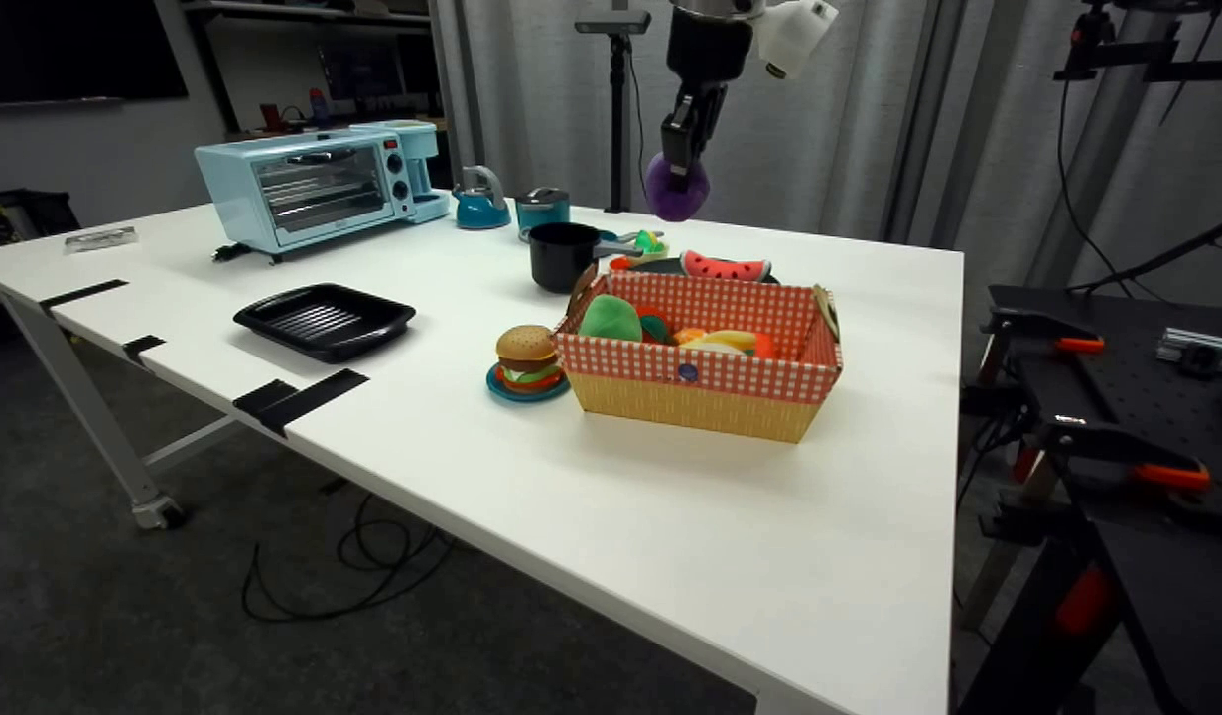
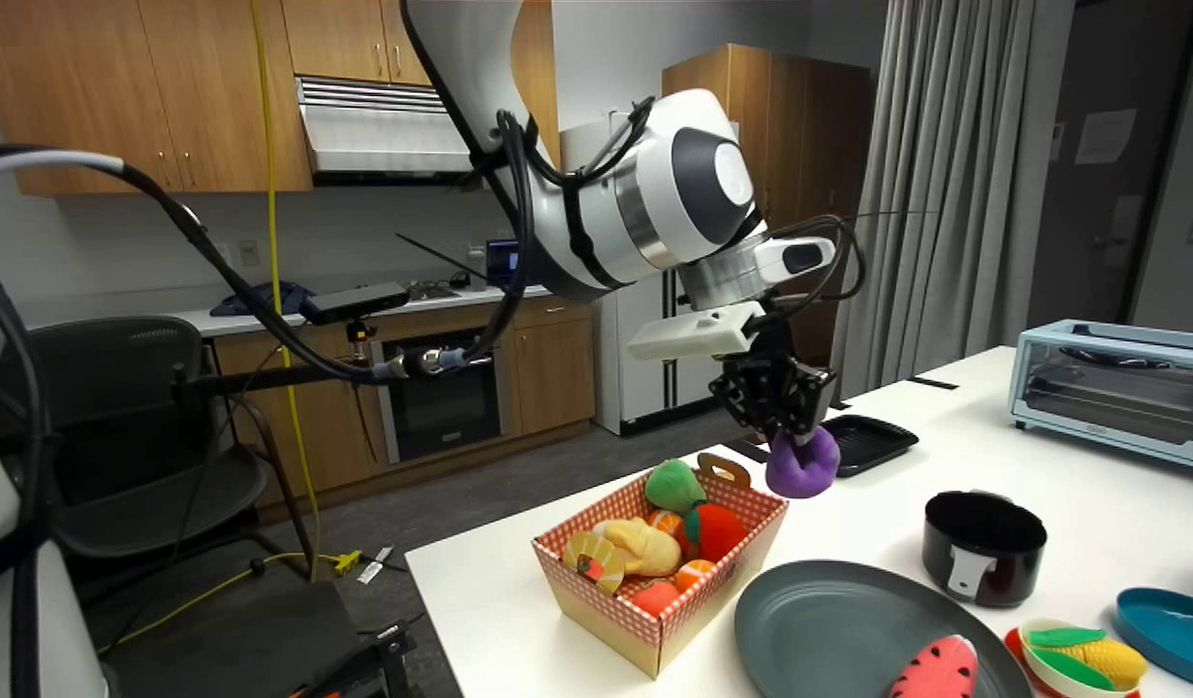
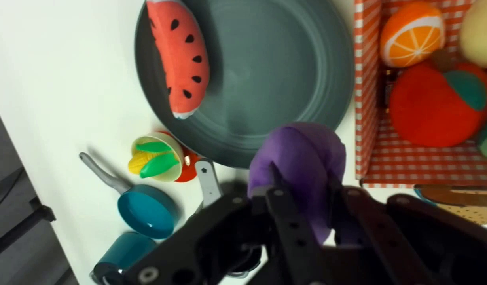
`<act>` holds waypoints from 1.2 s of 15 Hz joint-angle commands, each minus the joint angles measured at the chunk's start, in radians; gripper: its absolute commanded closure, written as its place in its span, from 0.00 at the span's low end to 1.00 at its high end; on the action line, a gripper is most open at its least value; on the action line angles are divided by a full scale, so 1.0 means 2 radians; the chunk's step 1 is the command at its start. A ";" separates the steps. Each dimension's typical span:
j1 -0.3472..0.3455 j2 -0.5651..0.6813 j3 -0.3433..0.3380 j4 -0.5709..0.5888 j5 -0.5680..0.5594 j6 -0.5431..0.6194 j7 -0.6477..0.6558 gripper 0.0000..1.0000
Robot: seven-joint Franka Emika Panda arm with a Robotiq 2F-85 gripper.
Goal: Take the green object on the plate and put it in the basket, then take the melon, the purple object and the red object from the basket and put them on the plate
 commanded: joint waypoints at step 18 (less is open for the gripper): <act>0.004 0.025 -0.050 -0.029 -0.084 0.033 0.065 0.00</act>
